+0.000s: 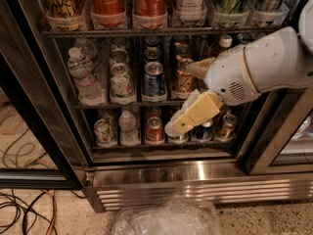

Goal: Pick water bottle from middle shelf of fridge

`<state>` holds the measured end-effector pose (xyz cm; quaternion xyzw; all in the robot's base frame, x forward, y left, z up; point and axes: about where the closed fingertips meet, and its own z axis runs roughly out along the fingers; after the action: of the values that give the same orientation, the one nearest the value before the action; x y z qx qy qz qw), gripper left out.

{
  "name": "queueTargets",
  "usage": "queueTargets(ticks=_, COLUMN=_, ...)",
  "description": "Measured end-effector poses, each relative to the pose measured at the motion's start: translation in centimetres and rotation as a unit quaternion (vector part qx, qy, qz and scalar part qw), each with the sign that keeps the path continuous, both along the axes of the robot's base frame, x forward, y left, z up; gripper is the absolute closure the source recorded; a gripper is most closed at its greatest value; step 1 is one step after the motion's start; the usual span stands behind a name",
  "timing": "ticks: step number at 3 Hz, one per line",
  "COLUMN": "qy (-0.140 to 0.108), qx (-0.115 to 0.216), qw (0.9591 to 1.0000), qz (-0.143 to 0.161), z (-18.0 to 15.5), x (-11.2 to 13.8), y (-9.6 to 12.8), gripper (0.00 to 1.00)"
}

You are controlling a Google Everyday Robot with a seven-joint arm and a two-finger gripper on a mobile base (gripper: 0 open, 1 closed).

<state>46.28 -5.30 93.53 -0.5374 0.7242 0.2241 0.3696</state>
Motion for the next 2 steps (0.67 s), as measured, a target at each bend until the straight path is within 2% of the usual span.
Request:
queueTargets(ticks=1, qy=-0.005, qx=0.045, qw=0.9988, qz=0.017, z=-1.3, x=0.5, y=3.5, gripper=0.0)
queueTargets(ticks=2, qy=0.002, qx=0.094, qw=0.9955, qz=0.016, z=-2.9, x=1.1, y=7.1, gripper=0.0)
